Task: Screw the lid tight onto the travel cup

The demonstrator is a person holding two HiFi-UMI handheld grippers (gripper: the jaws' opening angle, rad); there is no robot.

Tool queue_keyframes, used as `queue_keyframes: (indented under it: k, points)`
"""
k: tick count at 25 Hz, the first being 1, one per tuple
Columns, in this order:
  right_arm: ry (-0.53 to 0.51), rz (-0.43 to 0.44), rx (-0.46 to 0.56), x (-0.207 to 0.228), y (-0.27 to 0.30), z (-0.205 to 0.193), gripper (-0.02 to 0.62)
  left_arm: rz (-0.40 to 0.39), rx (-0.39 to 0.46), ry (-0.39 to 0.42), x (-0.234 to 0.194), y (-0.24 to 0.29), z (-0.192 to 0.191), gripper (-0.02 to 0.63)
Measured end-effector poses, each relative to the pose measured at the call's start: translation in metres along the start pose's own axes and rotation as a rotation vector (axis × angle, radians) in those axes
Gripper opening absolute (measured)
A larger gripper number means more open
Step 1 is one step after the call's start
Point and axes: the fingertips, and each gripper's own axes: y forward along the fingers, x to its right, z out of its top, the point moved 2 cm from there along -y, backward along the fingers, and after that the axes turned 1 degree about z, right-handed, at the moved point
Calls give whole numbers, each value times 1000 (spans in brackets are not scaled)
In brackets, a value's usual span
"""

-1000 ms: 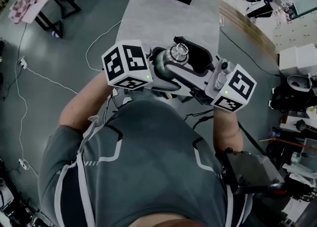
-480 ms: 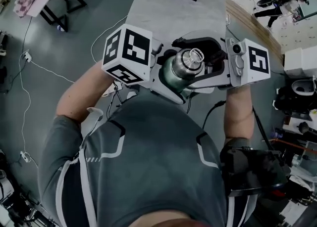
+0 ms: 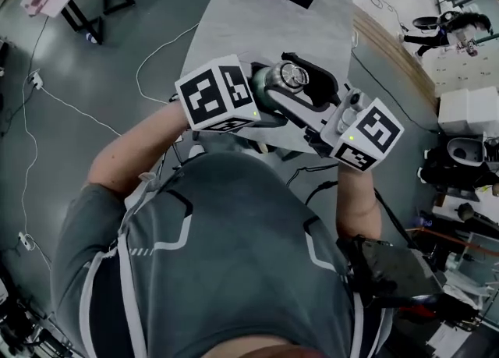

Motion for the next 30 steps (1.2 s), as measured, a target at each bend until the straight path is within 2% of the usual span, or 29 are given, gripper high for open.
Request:
queue_keyframes:
  k: [1, 3, 8, 11, 14, 17, 20, 22, 27, 29, 30]
  points:
    - [3, -17, -2, 0, 0, -2, 276, 5, -2, 7, -1, 1, -2, 402]
    - [-5, 41, 11, -6, -1, 1, 278, -56, 29, 23, 6, -3, 0, 402]
    - [5, 429, 123, -35, -15, 23, 318, -379, 161, 69, 47, -28, 21, 402]
    - [29, 606, 150, -46, -24, 32, 317, -536, 205, 55, 68, -37, 31, 402]
    - [45, 680, 118, -52, -22, 31, 314, -609, 193, 59, 79, -37, 31, 402]
    - [35, 711, 153, -52, -16, 38, 279, -618, 180, 53, 79, -36, 29, 402]
    - [45, 635, 153, -40, -11, 39, 278, -526, 179, 26, 63, -31, 30, 402]
    - [46, 508, 120, -27, -2, 33, 276, -400, 156, 4, 44, -25, 24, 402]
    - [38, 98, 25, 7, 13, 3, 276, -37, 34, -39, -8, -7, -5, 402]
    - [56, 0, 8, 15, 15, -5, 276, 34, -5, -38, -19, -2, -12, 402]
    - [58, -16, 4, 16, 16, -6, 276, 36, -11, -34, -21, -1, -14, 402]
